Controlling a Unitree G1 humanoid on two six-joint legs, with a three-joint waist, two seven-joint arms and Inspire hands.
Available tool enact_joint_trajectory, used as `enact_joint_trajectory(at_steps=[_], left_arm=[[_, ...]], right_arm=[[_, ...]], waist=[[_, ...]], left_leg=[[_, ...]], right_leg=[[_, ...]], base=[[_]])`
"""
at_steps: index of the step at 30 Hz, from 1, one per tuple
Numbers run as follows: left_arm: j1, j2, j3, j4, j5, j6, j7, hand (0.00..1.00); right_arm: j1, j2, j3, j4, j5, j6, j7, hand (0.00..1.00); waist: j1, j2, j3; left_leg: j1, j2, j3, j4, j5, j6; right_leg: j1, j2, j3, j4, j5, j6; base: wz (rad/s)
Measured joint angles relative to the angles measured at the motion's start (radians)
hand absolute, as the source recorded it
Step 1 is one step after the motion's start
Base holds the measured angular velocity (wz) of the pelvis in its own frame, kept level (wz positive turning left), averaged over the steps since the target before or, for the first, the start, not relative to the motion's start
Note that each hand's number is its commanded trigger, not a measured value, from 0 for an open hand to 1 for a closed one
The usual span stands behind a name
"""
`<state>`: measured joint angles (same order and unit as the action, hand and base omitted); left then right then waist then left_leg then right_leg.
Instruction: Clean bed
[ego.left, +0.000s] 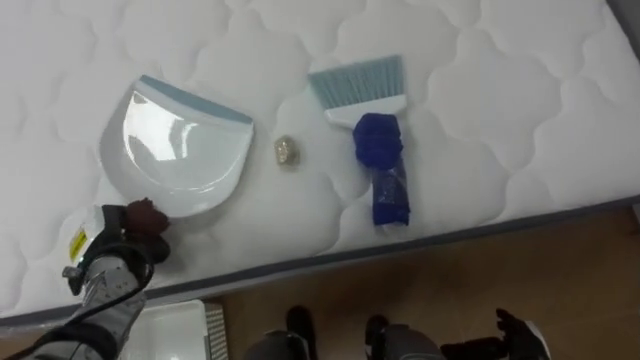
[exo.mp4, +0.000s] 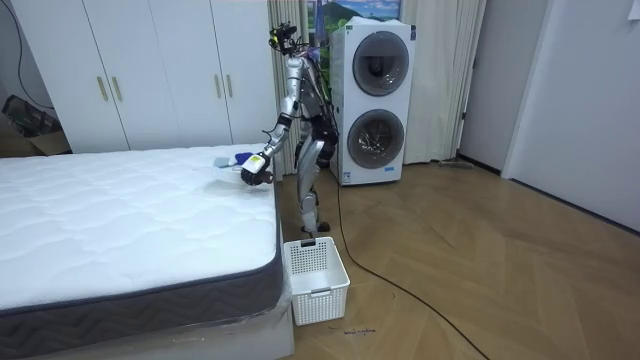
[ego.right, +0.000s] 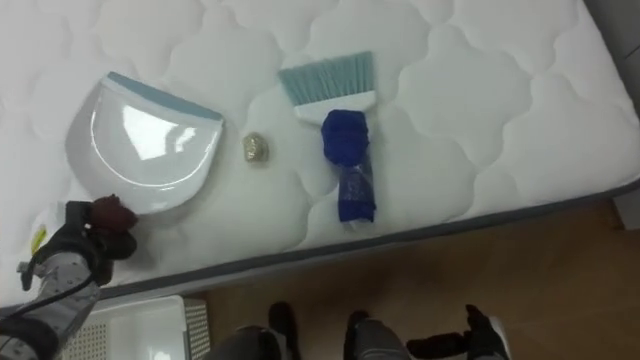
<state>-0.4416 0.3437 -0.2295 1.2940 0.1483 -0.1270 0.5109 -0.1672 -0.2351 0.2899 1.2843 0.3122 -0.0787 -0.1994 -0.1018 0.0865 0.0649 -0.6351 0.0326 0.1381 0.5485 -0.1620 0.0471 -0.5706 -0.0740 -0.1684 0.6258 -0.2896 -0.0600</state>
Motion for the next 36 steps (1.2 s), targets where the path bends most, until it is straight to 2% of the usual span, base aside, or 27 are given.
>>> enact_joint_trajectory(at_steps=[7,13,15,18,22,25,27,30,36], left_arm=[[0.016,0.017,-0.002,0.000,0.001,-0.035,0.009,1.00],[0.029,0.052,-0.002,-0.010,0.003,-0.052,0.008,1.00],[0.051,0.074,-0.001,-0.039,0.005,-0.055,0.008,1.00],[0.086,0.090,-0.002,-0.070,0.004,-0.056,0.005,1.00],[0.114,0.096,-0.006,-0.103,0.000,-0.056,-0.016,1.00],[0.134,0.096,-0.006,-0.129,0.000,-0.057,-0.039,1.00],[0.157,0.099,-0.014,-0.149,0.001,-0.076,-0.059,1.00],[0.177,0.101,-0.034,-0.156,0.003,-0.097,-0.085,1.00],[0.199,0.112,-0.049,-0.189,0.085,-0.106,-0.148,1.00]], right_arm=[[-0.008,-0.001,-0.007,0.001,0.073,-0.022,0.000,0.00],[-0.020,-0.008,-0.017,0.002,0.093,-0.031,0.016,0.00],[-0.029,-0.016,-0.031,0.003,0.094,-0.033,0.021,0.00],[-0.030,-0.028,-0.053,0.000,0.099,-0.056,0.025,0.00],[-0.040,-0.042,-0.075,0.002,0.103,-0.063,0.025,0.00],[-0.042,-0.052,-0.091,0.000,0.107,-0.065,0.014,0.00],[-0.047,-0.055,-0.097,0.000,0.120,-0.076,0.012,0.00],[-0.049,-0.059,-0.096,0.001,0.133,-0.086,0.015,0.00],[-0.051,-0.083,-0.096,-0.003,0.132,-0.096,0.017,0.00]], waist=[[0.006,0.000,0.0000],[0.051,0.000,-0.0002],[0.058,0.001,-0.0007],[0.060,0.003,-0.0035],[0.059,0.005,-0.0049],[0.055,0.007,-0.0137],[0.052,0.010,-0.0237],[0.052,0.008,-0.0264],[0.059,0.005,-0.0276]], left_leg=[[0.001,-0.006,0.004,0.004,0.000,0.002],[0.001,-0.005,0.010,0.006,-0.002,0.004],[0.001,-0.005,0.010,0.006,-0.002,0.004],[0.001,-0.007,0.010,0.006,-0.002,0.004],[0.000,-0.007,0.010,0.006,-0.001,0.005],[0.000,-0.008,0.012,0.004,-0.001,0.005],[0.003,-0.009,0.014,0.003,-0.001,0.005],[0.024,-0.009,0.023,-0.003,-0.001,0.005],[0.035,-0.010,0.030,-0.015,0.000,0.007]], right_leg=[[-0.006,-0.008,0.002,0.007,-0.002,0.003],[-0.011,-0.011,0.002,0.014,-0.002,0.002],[-0.011,-0.012,0.000,0.013,-0.002,0.002],[-0.010,-0.014,0.000,0.012,-0.002,0.003],[-0.011,-0.014,0.001,0.012,-0.002,0.004],[-0.014,-0.014,0.004,0.014,-0.002,0.004],[-0.013,-0.015,0.006,0.016,-0.002,0.004],[0.002,-0.015,0.015,0.016,-0.002,0.004],[0.008,-0.015,0.023,0.014,-0.004,0.008]], base=[[0.00],[-0.01],[0.00],[0.00],[0.00],[0.00],[0.00],[-0.05],[-0.02]])
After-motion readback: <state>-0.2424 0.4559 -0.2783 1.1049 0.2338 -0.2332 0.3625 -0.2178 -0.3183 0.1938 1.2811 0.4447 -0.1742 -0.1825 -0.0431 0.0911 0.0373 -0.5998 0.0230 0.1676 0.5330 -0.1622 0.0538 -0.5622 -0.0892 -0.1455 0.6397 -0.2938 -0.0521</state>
